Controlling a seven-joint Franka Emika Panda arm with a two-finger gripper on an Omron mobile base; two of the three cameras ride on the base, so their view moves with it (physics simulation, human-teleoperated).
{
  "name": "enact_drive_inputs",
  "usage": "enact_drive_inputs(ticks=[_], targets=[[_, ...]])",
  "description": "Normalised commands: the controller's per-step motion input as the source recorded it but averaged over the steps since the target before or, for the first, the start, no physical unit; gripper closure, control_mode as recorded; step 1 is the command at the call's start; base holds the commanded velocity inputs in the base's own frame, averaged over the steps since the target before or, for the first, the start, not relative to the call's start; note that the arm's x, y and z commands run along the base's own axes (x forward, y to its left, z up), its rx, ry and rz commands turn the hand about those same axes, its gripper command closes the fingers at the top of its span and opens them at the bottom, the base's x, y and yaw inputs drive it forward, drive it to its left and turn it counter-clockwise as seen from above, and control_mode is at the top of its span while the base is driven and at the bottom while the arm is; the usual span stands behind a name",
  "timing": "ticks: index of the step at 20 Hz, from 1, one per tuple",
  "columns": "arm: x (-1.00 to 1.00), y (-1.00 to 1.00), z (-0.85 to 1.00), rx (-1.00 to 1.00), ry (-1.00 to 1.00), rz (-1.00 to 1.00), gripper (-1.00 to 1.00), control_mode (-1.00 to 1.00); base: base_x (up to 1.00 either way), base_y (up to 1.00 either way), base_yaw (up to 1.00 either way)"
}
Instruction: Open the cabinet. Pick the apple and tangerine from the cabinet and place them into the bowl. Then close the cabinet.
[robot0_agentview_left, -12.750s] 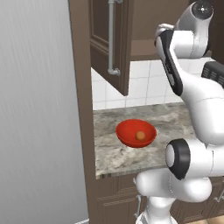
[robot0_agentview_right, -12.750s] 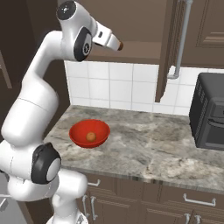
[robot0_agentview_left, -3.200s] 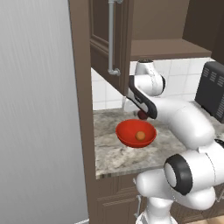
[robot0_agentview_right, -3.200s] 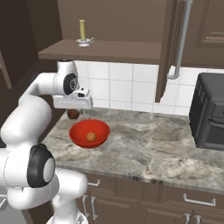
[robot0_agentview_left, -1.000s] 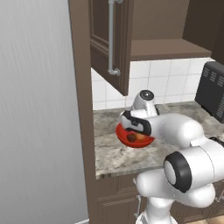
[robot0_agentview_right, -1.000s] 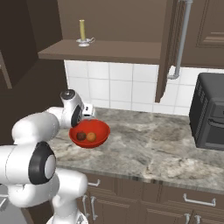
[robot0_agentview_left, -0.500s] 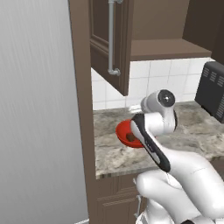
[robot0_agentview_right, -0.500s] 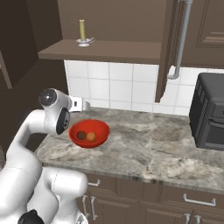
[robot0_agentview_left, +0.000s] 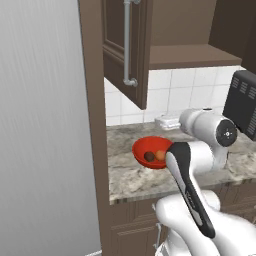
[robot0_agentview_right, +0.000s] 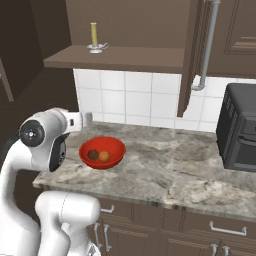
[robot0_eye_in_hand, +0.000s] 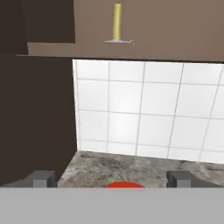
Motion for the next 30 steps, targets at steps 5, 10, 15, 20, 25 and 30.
enact_drive_inputs(ticks=[5,10,15,20,25,30], targets=[[-0.96,0.04,1.0,0.05,-0.14,0.05,-1.0,-1.0,0.0,0.0,0.0],[-1.0,0.09,1.0,0.03,-0.04,0.05,-1.0,-1.0,0.0,0.0,0.0],[-0.7,0.22,0.24,0.0,-0.1,0.1,-1.0,-1.0,0.0,0.0,0.0],[-0.45,0.41,0.0,0.0,-0.22,0.09,-1.0,-1.0,0.0,0.0,0.0],[-0.13,0.42,0.0,0.0,-0.29,0.01,-1.0,-1.0,0.0,0.0,0.0],[0.0,0.34,0.0,0.0,-0.33,0.0,-1.0,-1.0,0.0,0.0,0.0]])
